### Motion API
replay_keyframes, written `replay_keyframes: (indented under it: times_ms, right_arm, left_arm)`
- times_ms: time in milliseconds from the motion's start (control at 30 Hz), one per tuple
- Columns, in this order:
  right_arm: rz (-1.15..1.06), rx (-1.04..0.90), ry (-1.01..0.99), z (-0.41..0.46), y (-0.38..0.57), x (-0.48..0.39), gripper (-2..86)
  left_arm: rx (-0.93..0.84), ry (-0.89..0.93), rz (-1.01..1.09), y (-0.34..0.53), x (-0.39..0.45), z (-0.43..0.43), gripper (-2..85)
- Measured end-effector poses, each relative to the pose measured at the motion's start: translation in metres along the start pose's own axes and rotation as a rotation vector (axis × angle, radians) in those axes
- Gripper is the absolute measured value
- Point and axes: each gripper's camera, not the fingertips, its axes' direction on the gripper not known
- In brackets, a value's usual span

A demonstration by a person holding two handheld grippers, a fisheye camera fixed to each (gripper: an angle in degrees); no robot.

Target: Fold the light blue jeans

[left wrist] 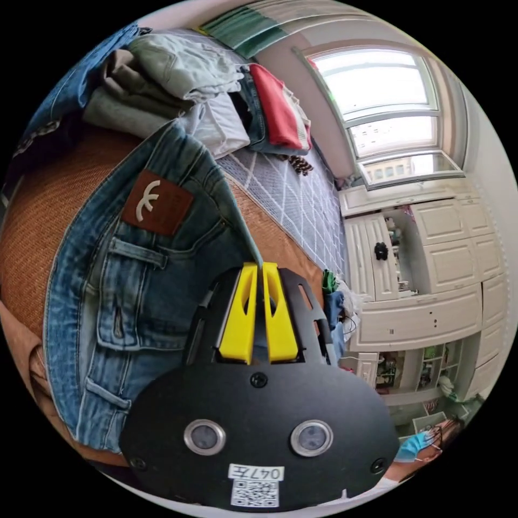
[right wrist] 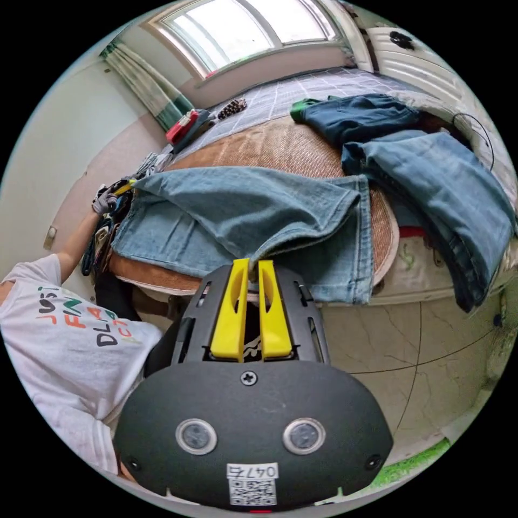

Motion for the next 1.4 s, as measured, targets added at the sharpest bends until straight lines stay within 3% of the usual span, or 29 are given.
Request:
replay_keyframes:
  times_ms: [133, 233, 300, 367, 433, 600, 667, 767, 900, 1000, 1133, 1233, 1333, 1400]
  right_arm:
    - [-0.149, -0.021, 0.096, -0.041, -0.143, 0.011, 0.0]
    - [-0.140, 0.050, 0.030, -0.080, -0.228, 0.026, -0.1]
    - [-0.128, 0.090, 0.024, -0.100, -0.235, 0.033, -0.1]
    - [-0.125, 0.101, 0.005, -0.103, -0.213, 0.045, -0.1]
    - [-0.083, 0.041, -0.010, -0.076, -0.157, 0.075, -0.1]
    - [0.105, -0.183, -0.064, 0.019, -0.030, 0.153, -0.1]
    - [0.179, -0.173, -0.121, 0.037, 0.004, 0.178, -0.1]
    - [0.255, -0.070, -0.234, 0.034, 0.031, 0.210, -0.1]
    - [0.232, -0.035, -0.255, 0.021, 0.017, 0.214, -0.1]
    - [0.150, -0.010, -0.265, 0.002, -0.021, 0.195, 0.0]
    - [0.039, 0.201, -0.400, -0.058, -0.043, 0.172, -0.1]
    - [0.147, 0.002, -0.211, -0.034, -0.021, 0.200, -0.1]
    - [0.252, -0.186, -0.241, 0.028, 0.023, 0.237, -0.1]
    - [0.329, -0.200, -0.267, 0.053, 0.044, 0.254, 0.0]
  left_arm:
    - [-0.021, -0.004, 0.061, -0.013, 0.048, -0.016, -0.9]
    - [-0.020, -0.221, 0.177, -0.017, 0.124, -0.028, -0.9]
    - [-0.005, -0.329, 0.303, 0.011, 0.166, -0.041, -0.9]
    - [0.049, -0.373, 0.410, 0.089, 0.176, -0.065, -0.9]
    - [0.068, -0.399, 0.391, 0.160, 0.146, -0.077, -0.9]
    - [-0.019, -0.257, 0.068, 0.304, -0.016, -0.064, -0.7]
    - [-0.015, -0.130, -0.071, 0.337, -0.075, -0.052, 0.0]
    - [0.019, 0.013, -0.113, 0.348, -0.095, -0.057, 3.3]
    - [0.140, -0.007, -0.128, 0.354, -0.095, -0.083, 6.0]
    - [0.117, -0.006, -0.121, 0.344, -0.088, -0.083, 2.0]
    - [0.044, -0.180, 0.047, 0.332, -0.020, -0.094, 0.5]
    - [-0.055, -0.273, 0.083, 0.330, -0.012, -0.085, -0.4]
    - [-0.155, -0.262, 0.034, 0.338, -0.042, -0.061, -0.6]
    - [-0.147, -0.228, 0.011, 0.347, -0.054, -0.055, -0.6]
